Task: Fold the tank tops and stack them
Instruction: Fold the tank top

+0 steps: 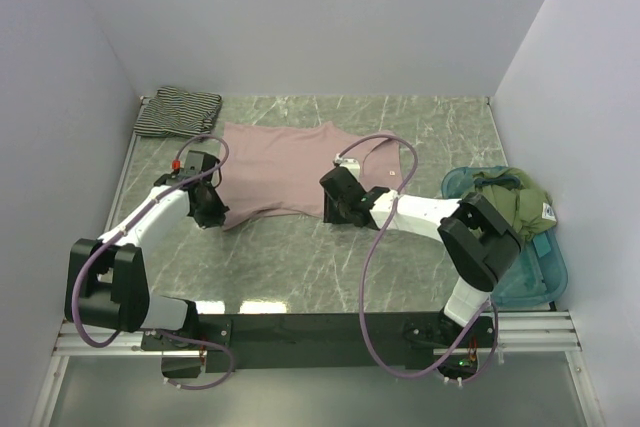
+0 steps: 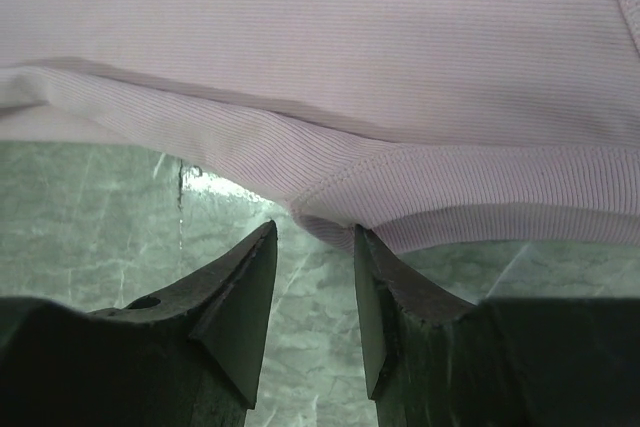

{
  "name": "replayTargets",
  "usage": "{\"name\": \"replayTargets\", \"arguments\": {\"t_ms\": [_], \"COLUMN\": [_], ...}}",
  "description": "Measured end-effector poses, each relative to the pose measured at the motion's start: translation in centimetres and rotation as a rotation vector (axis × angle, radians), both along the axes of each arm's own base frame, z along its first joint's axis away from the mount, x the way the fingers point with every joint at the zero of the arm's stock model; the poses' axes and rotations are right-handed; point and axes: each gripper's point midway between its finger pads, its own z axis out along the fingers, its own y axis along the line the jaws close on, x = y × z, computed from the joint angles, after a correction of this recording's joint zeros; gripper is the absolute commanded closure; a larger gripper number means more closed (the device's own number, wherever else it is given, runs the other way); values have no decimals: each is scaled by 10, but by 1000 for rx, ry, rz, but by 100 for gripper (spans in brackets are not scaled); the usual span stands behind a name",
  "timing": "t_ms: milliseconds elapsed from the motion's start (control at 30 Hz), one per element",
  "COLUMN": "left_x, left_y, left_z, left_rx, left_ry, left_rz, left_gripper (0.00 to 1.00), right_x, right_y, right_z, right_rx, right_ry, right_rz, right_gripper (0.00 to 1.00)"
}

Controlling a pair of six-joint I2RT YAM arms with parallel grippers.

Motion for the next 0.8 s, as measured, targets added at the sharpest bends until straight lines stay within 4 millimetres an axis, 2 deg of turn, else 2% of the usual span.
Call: {"name": "replayTargets", "arguments": {"t_ms": [400, 500, 567, 600, 700, 800], "left_x": [-2, -3, -3, -3, -3, -3], "left_y": [7, 10, 11, 11, 12, 13], "left_z": [-1, -2, -2, -2, -3, -3], "left_rx": [20, 21, 21, 21, 21, 20], "left_ry": [32, 36, 39, 41, 44, 44], "left_rz": [24, 33, 38, 39, 43, 46], "left_gripper": [99, 99, 99, 99, 99, 99], "right_x": [-4, -5, -4, -4, -3, -6], "right_y": [-6, -8, -7, -7, -7, -11], "right_z": [-13, -16, -16, -16, -16, -18], "right_rx": [10, 10, 14, 16, 23, 20], "right_ry": [-2, 0, -3, -4, -8, -9], "right_rz": [-39, -43, -44, -48, -56, -63], "right_gripper": [58, 66, 78, 88, 100, 100]}}
